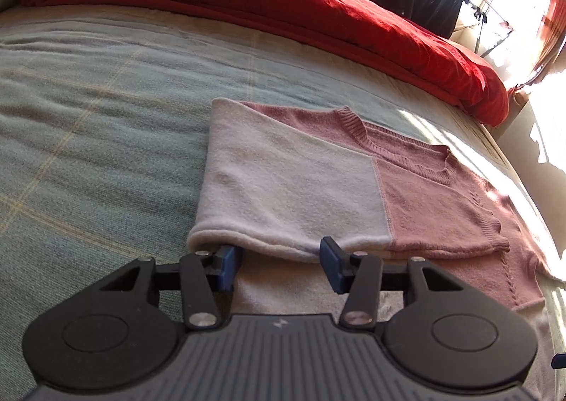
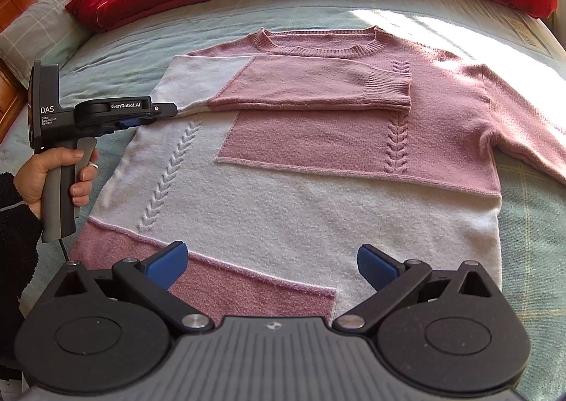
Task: Fold clothes
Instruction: 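Raise the left tool off the folded sleeve and hold it above, then grasp the folded pink cuff with the right tool and tuck it flat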
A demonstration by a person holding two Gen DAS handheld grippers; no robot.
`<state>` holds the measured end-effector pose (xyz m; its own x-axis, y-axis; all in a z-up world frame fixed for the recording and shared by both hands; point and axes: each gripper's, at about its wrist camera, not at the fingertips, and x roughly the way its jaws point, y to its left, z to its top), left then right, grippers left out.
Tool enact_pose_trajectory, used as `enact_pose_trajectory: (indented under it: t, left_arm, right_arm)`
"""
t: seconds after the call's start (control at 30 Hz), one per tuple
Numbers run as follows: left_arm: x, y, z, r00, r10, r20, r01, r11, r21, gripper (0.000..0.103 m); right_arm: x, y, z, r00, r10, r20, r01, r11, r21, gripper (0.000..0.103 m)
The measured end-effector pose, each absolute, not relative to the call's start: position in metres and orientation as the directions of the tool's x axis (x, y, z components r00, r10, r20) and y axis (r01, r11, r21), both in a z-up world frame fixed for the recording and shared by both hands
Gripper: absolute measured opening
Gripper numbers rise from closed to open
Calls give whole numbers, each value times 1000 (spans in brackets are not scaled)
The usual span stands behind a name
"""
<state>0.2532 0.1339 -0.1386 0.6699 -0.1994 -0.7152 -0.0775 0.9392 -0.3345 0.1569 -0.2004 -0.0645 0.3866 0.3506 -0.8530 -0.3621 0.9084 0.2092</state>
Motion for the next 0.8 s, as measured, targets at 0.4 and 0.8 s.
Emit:
enact_pose_trajectory:
  t: [0.4, 0.8]
  left_arm:
    - [256, 134, -140, 648, -220, -729, -45, 944, -325, 52]
    - [258, 134, -142, 651, -238, -721, -38, 938, -344, 55]
  right_arm:
    - [276, -256, -70, 401, 532, -746, -176, 844, 507, 79]
    - [327, -291, -164, 490, 656, -575, 185, 566, 803, 64]
